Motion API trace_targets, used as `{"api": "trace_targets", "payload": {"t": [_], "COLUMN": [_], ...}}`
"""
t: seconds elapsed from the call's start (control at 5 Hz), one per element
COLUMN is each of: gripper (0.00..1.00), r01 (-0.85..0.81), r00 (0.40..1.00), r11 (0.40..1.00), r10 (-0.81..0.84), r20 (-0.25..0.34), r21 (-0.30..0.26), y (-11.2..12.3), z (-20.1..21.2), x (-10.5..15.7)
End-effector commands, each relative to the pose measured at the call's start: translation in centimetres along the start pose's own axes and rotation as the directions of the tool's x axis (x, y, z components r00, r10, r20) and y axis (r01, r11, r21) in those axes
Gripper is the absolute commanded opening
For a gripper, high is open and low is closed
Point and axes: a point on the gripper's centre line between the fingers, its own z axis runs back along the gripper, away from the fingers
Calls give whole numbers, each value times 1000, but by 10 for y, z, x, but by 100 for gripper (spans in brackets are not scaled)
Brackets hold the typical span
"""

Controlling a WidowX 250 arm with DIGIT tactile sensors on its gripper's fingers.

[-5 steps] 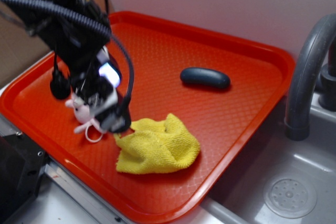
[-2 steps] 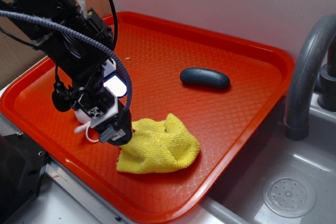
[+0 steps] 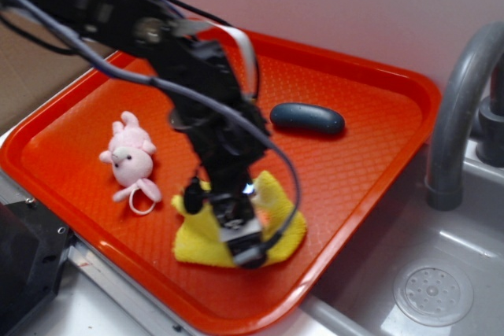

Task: Grab the yellow cloth.

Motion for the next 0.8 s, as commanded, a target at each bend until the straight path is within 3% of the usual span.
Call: {"api": "trace_targets", "payload": {"t": [0.0,0.2,0.4,0.6], "gripper": [0,0,0,0], "r01": [62,50,-104,-344], "r00": [998,999,994,938], "r11": [997,994,982,921], "r10": [-62,-51,100,328], "r20": [-7,9,31,113], "r21": [44,99,158,180], "y": [-29,-27,-11,10], "z": [-2,15,55,114], "x": [-4,-4,-18,-50]}}
